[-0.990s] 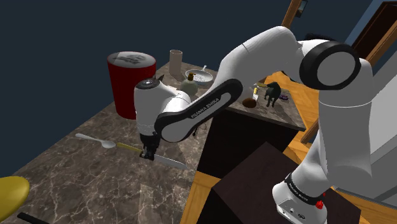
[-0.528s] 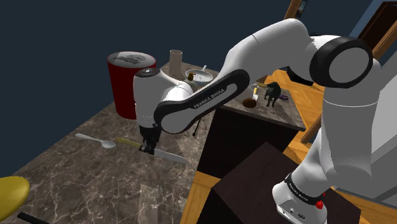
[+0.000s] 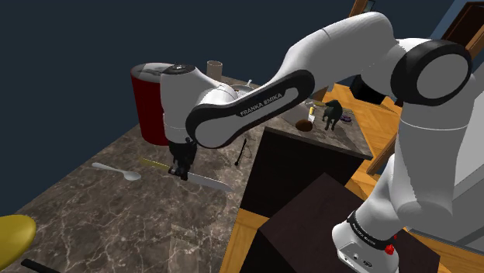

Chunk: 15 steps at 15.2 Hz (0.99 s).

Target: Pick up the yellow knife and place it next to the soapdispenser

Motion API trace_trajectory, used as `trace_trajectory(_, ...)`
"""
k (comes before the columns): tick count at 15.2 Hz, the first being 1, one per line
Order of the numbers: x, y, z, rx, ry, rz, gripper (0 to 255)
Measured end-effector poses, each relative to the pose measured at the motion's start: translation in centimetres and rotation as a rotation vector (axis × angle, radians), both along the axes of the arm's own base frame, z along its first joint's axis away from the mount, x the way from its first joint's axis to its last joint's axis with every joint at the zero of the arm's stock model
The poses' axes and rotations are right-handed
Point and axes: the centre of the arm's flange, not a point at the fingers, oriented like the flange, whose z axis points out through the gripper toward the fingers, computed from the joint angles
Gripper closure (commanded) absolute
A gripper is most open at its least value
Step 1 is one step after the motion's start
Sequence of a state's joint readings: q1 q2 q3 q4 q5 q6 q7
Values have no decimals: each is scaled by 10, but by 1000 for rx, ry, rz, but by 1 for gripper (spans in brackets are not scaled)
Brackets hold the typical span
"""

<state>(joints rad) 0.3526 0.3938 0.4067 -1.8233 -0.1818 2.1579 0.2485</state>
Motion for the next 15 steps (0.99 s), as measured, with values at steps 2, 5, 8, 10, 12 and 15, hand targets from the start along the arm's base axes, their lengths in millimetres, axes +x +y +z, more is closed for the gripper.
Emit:
trace_trajectory(2,0,0,10,0,0,0,255)
trace_trajectory(5,-1,-1,25,0,0,0,255)
trace_trajectory(8,-1,-1,40,0,0,0,255)
trace_trajectory(10,0,0,52,0,0,0,255)
trace_trajectory(12,1,-1,63,0,0,0,255)
trace_trajectory(15,1,-1,79,0,0,0,255)
